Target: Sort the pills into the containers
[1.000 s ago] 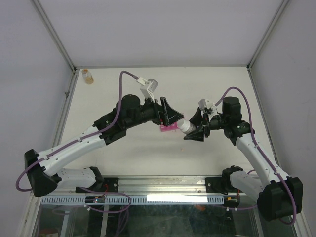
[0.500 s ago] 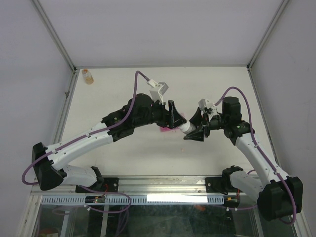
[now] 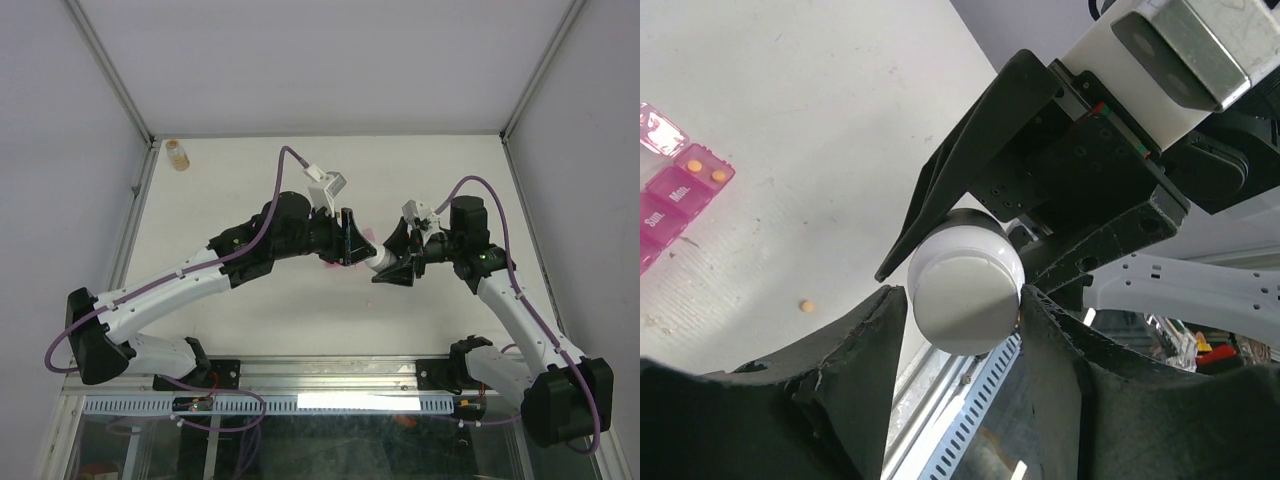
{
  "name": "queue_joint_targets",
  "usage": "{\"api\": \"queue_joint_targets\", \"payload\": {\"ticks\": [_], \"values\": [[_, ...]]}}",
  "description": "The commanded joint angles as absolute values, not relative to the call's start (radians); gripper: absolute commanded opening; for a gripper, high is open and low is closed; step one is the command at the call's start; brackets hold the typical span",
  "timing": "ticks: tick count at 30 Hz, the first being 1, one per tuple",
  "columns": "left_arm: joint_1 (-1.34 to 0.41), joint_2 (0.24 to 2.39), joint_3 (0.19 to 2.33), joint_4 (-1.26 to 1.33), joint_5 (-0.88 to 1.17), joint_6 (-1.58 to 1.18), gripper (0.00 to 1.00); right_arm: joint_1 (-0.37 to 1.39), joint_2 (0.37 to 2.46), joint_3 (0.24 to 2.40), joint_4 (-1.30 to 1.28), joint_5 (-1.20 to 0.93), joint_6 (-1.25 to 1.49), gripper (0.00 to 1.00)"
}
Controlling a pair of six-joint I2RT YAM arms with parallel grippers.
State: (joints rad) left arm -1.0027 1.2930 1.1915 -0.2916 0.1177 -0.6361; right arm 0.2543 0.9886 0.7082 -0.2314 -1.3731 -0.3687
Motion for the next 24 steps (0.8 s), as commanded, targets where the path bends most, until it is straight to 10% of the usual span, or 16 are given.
{"api": "queue_joint_targets", "payload": {"ticks": [1,14,24], "values": [[-1.016,1.3,1.24,-0.272,0.166,-0.623,0.48,0.249,0.98,0.751,-0.212,-1.377,-0.385,0.0],[-1.015,1.335,1.215,-0.2,0.43,-0.323,0.2,0.248,0.977,0.755,-0.216,-1.376,-0.386,0.0],[-0.96,1.393,1.284,-0.33,0.801,0.324,0.23,0.241,0.973,0.76,-0.234,-1.383,-0.401,0.0]]}}
